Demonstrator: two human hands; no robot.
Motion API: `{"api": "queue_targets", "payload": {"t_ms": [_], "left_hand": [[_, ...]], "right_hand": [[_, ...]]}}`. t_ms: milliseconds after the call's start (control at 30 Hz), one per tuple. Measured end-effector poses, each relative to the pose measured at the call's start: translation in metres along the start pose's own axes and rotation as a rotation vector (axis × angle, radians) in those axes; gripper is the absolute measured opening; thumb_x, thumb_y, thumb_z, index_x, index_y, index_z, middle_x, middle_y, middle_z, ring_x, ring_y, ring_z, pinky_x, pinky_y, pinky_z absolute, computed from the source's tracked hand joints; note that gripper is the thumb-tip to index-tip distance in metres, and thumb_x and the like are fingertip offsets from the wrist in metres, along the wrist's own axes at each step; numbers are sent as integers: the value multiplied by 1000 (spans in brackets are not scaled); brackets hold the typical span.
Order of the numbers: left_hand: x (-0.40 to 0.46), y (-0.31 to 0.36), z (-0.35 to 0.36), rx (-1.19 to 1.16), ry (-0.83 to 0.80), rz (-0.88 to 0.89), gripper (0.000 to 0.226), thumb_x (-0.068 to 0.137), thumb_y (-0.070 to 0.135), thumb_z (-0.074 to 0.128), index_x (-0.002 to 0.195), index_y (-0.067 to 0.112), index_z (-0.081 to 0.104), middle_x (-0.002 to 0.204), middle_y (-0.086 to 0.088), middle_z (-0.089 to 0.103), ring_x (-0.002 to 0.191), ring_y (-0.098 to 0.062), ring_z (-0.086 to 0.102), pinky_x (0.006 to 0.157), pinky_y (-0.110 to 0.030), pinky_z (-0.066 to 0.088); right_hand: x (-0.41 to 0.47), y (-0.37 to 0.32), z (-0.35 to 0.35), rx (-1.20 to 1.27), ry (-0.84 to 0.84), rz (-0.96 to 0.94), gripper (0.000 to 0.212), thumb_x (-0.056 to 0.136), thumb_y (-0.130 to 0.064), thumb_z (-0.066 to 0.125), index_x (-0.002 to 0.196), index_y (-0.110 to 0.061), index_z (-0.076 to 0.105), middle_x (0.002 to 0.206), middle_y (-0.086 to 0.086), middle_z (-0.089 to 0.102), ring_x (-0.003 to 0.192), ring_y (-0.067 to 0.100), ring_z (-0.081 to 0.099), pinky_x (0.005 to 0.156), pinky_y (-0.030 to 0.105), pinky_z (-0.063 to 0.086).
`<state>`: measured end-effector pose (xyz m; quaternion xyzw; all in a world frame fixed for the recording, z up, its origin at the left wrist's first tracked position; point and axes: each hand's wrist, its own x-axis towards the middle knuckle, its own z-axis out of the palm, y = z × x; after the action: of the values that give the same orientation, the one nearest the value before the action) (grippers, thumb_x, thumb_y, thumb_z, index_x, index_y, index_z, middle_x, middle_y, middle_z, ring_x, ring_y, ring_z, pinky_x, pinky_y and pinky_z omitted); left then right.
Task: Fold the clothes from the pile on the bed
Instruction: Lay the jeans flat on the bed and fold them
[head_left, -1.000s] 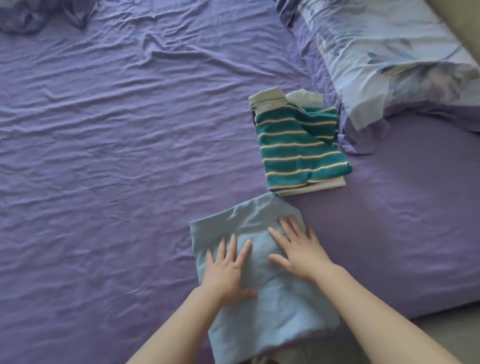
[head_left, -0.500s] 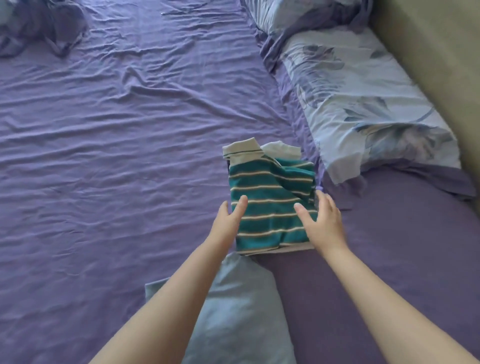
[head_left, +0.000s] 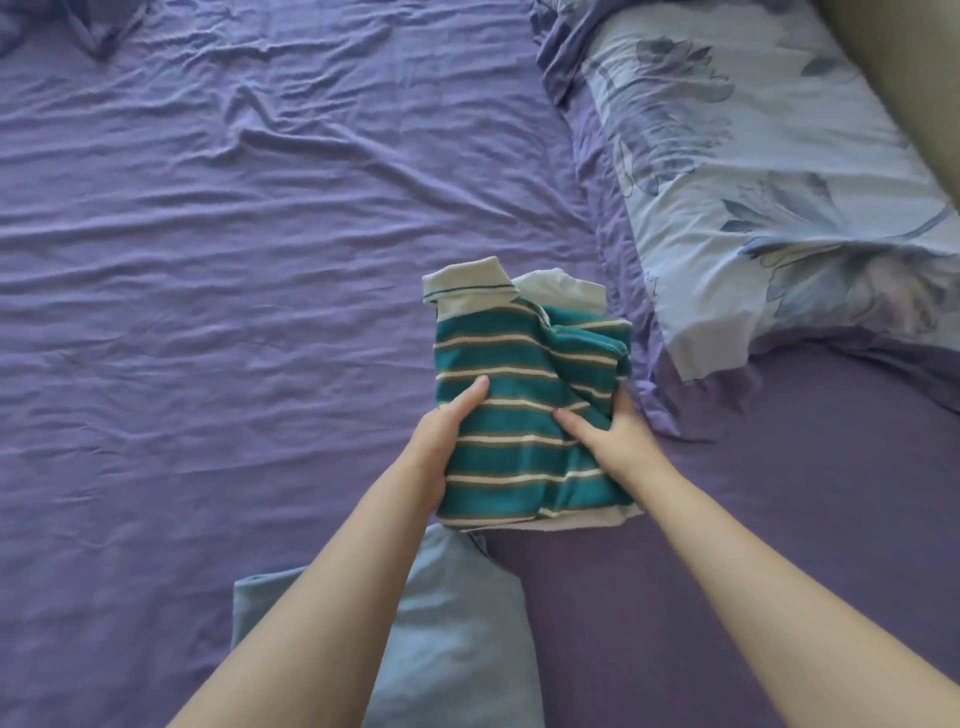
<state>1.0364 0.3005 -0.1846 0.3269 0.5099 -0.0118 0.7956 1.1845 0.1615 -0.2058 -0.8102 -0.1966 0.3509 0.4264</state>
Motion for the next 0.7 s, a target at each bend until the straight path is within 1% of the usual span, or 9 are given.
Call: {"api": "queue_targets", "payload": {"t_ms": [67,133,167,300,367,433,500,567,700], "left_hand": [[-8,9,3,-25,-36,-4,59,68,53,75,114,18,64,103,-10,72,94,-30,70,85,-43,55],[-18,20,5,-45,-66,17,64,65,53,75,117,17,63,107,-12,71,97,-31,68,88,-45,53],[-24,26,5,-53,-77,31,66,64,52,75,118,16,62,108,-12,71,99,-32,68,91,-46,52],[-64,46,-3,-73,-109,68,67,64,52,75,119,15,63,111,-14,69,101,-33,67,91,-47,52],[-95,54,-12,-78,-122,95,66,66,51,74,119,15,62,111,-14,69,101,-33,67,88,-46,53],[-125,61,-19,-87,-130,120,61,69,49,71,119,15,63,110,-14,70,98,-33,68,82,-44,56],[-166,64,-28,-87,-129,135,55,73,47,70,116,14,63,107,-15,71,94,-32,69,73,-42,58],[-204,61,-39,-82,-133,137,51,75,45,69,114,13,64,105,-15,71,91,-32,70,67,-41,59],[-260,29,-65,-61,-128,102,53,74,44,71,113,10,65,106,-17,70,94,-33,69,75,-43,58]], "right_hand": [[-2,-10,-1,88,15,3,53,80,-24,73,126,-21,46,114,-7,61,106,14,57,91,24,43],[-7,-25,-3,144,37,-23,47,80,-20,73,119,-26,49,101,-17,60,93,5,58,75,8,44],[-11,-34,-5,166,47,-37,44,80,-19,73,116,-27,50,98,-20,59,90,1,58,68,3,43],[-37,-77,-11,216,33,-77,40,80,-25,73,114,-29,53,99,-19,62,88,-5,59,64,7,46],[-58,-101,-8,213,24,-116,40,80,-28,73,114,-31,53,101,-19,63,88,-6,60,68,11,47],[-77,-119,-5,220,9,-139,41,80,-29,73,116,-31,53,102,-18,64,90,-3,61,72,15,47],[-106,-137,1,248,-18,-150,40,79,-30,73,113,-34,53,100,-20,64,86,-6,62,67,11,47],[-140,-146,10,288,-43,-149,37,78,-30,73,109,-37,54,101,-18,66,86,-5,63,68,12,49],[-208,-134,32,325,-72,-71,39,76,-32,74,110,-34,56,102,-12,68,91,4,66,78,25,52]]}}
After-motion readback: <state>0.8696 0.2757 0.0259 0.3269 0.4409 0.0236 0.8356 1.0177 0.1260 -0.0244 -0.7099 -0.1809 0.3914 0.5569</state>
